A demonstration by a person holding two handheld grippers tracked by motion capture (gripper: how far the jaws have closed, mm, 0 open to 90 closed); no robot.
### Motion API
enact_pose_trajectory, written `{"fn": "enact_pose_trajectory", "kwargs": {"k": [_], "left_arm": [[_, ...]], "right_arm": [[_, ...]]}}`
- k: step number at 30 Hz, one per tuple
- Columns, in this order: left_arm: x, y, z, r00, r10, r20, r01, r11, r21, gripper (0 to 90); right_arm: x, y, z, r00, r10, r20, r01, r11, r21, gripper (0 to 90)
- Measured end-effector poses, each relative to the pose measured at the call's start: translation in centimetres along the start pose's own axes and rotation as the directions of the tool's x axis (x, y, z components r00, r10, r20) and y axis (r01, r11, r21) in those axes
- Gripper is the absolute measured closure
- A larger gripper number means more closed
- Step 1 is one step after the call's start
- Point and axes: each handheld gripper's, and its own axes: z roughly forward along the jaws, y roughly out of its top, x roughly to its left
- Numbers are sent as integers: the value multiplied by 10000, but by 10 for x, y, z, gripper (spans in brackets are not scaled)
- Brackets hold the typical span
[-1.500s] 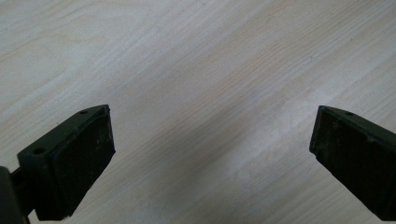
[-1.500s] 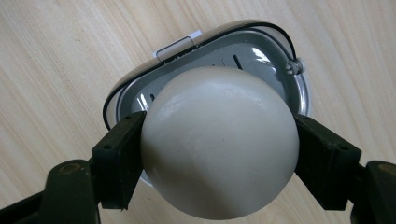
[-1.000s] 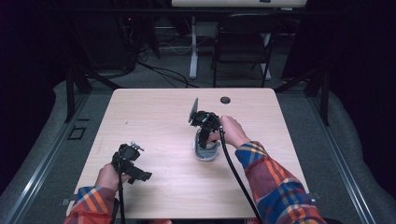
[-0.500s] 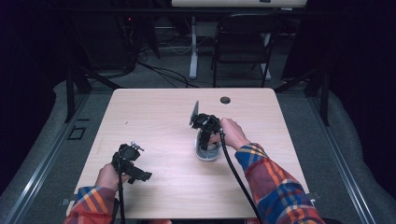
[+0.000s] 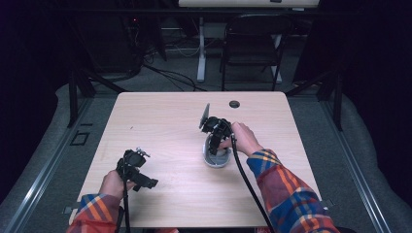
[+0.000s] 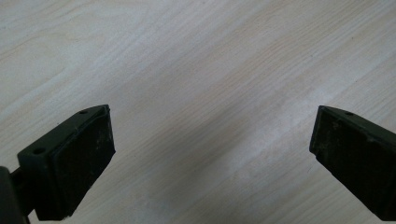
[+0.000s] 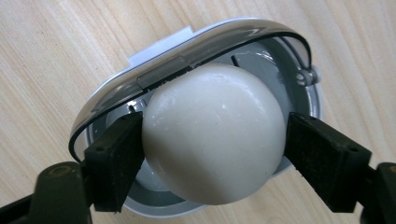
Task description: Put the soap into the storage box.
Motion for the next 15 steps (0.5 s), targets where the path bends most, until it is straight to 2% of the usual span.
{"fn": "enact_pose_trajectory", "kwargs": {"k": [5,10,15], "left_arm": [[0,0,0,10000,33,-19,-33,10000,26,0],[0,0,0,10000,-5,11,5,10000,21,0],[0,0,0,10000,31,-10,-31,10000,10,0]], "right_arm": [[-2,-4,-6,10000,85,-18,-85,9999,-107,144],[-3,-11,-16,9997,113,-219,-126,9983,-577,60],[-3,-19,-26,9994,239,-232,-256,9965,-801,35]]}}
